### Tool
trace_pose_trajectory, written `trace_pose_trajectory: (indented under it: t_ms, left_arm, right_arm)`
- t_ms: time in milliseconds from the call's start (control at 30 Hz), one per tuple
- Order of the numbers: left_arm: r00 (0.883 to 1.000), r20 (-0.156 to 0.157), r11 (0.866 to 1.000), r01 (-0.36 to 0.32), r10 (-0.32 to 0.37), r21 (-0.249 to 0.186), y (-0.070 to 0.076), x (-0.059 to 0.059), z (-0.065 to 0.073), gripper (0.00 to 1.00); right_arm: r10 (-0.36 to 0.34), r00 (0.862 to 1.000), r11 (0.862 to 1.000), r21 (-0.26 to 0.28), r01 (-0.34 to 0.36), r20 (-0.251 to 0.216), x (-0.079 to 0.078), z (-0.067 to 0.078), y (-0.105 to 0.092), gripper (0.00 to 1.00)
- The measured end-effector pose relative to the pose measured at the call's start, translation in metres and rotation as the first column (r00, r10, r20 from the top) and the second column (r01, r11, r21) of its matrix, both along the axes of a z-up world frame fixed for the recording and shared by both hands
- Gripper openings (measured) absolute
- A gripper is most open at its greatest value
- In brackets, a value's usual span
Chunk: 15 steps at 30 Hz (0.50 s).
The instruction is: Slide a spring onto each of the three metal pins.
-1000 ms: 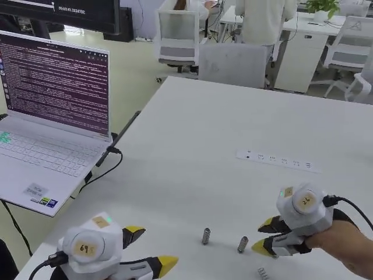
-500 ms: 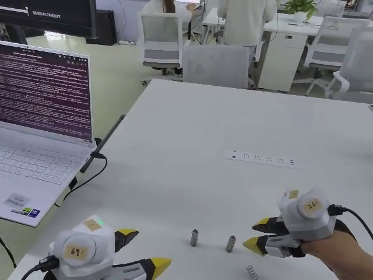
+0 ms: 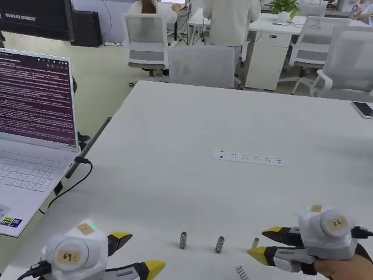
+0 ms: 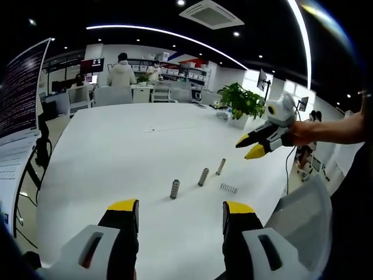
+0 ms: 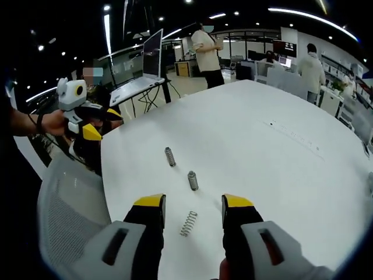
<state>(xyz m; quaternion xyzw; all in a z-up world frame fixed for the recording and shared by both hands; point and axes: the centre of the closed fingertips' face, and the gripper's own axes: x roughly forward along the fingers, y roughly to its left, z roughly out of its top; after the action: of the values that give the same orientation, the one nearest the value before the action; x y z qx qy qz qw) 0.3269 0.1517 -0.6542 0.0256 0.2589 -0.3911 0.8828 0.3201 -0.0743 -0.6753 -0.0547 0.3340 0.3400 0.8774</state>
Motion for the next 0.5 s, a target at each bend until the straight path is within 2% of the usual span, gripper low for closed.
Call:
trace_pose_trajectory:
  t_ms: [267, 367, 500]
  left_arm:
    - [1.0, 0.005, 1.0, 0.018, -0.018, 0.009, -0.003, 0.001, 0.001, 0.54]
    - [1.0, 0.002, 1.0, 0.021, -0.021, 0.009, -0.003, 0.001, 0.0, 0.55]
    - [1.0, 0.0, 1.0, 0.025, -0.025, 0.007, -0.003, 0.001, -0.001, 0.56]
  right_arm:
    - [-0.088, 0.996, 0.995, 0.053, 0.088, -0.001, -0.018, 0.004, -0.022, 0.45]
    - [-0.1, 0.995, 0.994, 0.041, 0.1, -0.008, -0.028, 0.002, -0.03, 0.48]
    - [-0.129, 0.992, 0.99, 0.054, 0.13, -0.01, -0.037, 0.005, -0.038, 0.51]
